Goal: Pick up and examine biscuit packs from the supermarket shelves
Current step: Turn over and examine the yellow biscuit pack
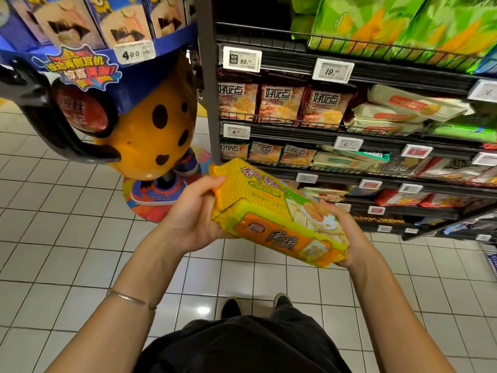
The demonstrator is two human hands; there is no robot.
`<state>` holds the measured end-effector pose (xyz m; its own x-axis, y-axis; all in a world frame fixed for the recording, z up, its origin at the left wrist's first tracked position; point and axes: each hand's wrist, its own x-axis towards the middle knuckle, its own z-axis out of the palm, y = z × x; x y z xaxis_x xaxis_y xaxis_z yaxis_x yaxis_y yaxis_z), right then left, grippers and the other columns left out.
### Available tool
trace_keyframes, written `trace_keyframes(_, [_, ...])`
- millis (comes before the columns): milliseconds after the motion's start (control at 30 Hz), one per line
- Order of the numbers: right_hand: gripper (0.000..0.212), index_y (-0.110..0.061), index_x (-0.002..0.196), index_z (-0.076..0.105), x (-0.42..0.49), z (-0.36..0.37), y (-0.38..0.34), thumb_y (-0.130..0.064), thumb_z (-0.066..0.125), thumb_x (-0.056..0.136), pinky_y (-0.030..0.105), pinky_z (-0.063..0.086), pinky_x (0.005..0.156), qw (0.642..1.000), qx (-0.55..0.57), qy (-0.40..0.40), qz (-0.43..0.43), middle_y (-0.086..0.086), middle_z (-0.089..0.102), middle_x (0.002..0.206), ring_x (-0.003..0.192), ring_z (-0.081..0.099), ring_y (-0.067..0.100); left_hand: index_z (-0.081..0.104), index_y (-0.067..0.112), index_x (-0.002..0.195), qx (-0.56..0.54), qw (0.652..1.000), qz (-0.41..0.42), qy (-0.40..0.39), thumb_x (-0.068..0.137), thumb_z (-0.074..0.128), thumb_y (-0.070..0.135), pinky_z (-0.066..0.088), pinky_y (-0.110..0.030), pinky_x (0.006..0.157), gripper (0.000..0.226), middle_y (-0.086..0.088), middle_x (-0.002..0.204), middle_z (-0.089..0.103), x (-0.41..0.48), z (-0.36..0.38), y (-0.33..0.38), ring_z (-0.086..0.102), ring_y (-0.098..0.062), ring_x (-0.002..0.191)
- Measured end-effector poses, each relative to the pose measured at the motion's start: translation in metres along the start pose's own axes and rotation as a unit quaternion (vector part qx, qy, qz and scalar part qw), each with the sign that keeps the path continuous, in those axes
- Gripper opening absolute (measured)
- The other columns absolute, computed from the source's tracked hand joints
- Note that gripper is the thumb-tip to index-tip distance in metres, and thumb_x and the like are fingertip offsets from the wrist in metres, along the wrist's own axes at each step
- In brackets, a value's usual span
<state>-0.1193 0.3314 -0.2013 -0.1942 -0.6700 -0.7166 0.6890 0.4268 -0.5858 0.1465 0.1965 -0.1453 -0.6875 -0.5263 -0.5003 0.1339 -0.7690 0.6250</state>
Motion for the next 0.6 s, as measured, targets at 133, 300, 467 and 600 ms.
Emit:
trace_keyframes(133, [0.039, -0.012, 0.102, 0.084, 0.007, -0.009, 0.012, -0.046, 0.068, 0.091, 0.049, 0.062, 0.072, 0.999, 0.007, 0.027, 0.043, 0.019, 0.077, 0.11, 0.089, 0.078, 0.038, 0.076, 0.017, 0.121, 0.017, 0.999, -0.022, 0.036, 0.103, 0.041, 0.039, 0.063, -0.051, 0.075, 0.045, -0.018, 0.127, 0.073, 0.007, 0.005, 0.0, 0.074, -0.038, 0.1])
trace_keyframes(300, [0.044, -0.01, 0.098, 0.084, 0.013, -0.013, 0.021, -0.049, 0.079, 0.079, 0.048, 0.063, 0.071, 0.997, 0.007, 0.033, 0.062, 0.021, 0.077, 0.109, 0.087, 0.078, 0.038, 0.086, 0.02, 0.096, -0.004, 0.997, -0.047, 0.069, 0.102, 0.043, 0.04, 0.065, -0.045, 0.069, 0.048, -0.017, 0.12, 0.076, 0.013, -0.001, -0.002, 0.077, -0.034, 0.091])
trace_keyframes(467, [0.045, -0.015, 0.1, 0.084, 0.018, -0.013, 0.022, -0.056, 0.07, 0.087, 0.048, 0.063, 0.072, 0.998, 0.008, 0.025, 0.055, 0.02, 0.076, 0.115, 0.09, 0.077, 0.038, 0.086, 0.022, 0.096, -0.001, 0.994, -0.063, 0.09, 0.101, 0.045, 0.045, 0.062, -0.048, 0.081, 0.047, -0.015, 0.121, 0.076, 0.016, -0.01, -0.004, 0.076, -0.033, 0.095])
trace_keyframes(600, [0.037, -0.02, 0.106, 0.084, 0.013, -0.008, 0.013, -0.048, 0.071, 0.085, 0.05, 0.062, 0.073, 1.0, 0.009, -0.003, 0.008, 0.018, 0.076, 0.117, 0.096, 0.077, 0.039, 0.083, 0.024, 0.11, 0.032, 0.99, -0.074, 0.118, 0.101, 0.049, 0.057, 0.062, -0.055, 0.083, 0.048, -0.013, 0.121, 0.076, 0.016, -0.018, -0.012, 0.077, -0.034, 0.099])
